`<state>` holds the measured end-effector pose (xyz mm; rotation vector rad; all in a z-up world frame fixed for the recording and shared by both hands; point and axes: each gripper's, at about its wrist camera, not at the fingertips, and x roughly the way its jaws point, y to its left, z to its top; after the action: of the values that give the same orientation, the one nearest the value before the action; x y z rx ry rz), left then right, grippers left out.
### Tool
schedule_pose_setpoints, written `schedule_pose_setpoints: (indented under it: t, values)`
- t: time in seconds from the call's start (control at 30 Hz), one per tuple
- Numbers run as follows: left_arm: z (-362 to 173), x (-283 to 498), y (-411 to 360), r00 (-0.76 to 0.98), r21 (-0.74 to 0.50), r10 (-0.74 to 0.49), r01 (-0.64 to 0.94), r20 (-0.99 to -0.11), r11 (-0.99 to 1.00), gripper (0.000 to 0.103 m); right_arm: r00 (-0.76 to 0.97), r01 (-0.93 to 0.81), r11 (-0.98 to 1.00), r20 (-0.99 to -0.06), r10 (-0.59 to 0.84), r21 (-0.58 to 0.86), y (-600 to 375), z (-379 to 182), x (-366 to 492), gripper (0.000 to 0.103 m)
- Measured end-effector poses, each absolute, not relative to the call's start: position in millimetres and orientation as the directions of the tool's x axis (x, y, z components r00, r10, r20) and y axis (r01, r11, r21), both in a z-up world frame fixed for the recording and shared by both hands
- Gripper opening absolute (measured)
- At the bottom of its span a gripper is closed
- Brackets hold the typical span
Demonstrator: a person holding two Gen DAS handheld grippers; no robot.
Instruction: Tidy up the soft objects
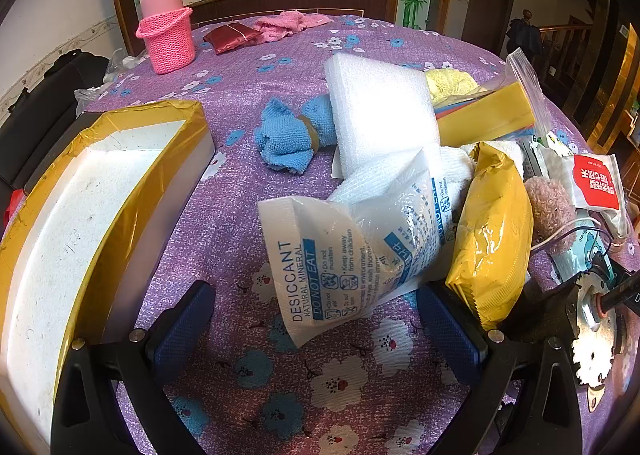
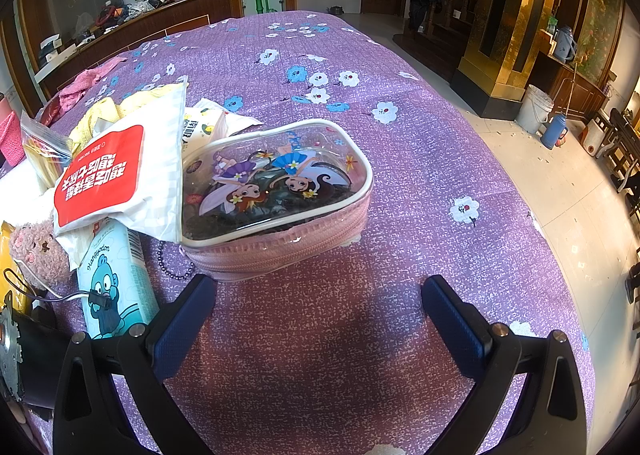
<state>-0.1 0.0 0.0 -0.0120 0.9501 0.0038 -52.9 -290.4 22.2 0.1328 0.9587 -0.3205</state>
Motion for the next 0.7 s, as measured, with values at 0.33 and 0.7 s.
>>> schedule_pose_setpoints:
  t: [0.33,0.7]
  values:
    - [0.0,-0.1,0.1,0.582,-0.009,-0.002,-0.008,-0.813,1.0,0.103,0.532,0.326,0.945,-0.821,-0.209,-0.03,-290.4,22.4,-52.9,0.103]
    - [1.3,2.8,0.3,0.555,-0.011,-0.011,0.004,-0.832,1.0,0.103,0.532,0.326,0.945,-0.821,-0.21,-0.03,-290.5,22.4,-53.2,0.103]
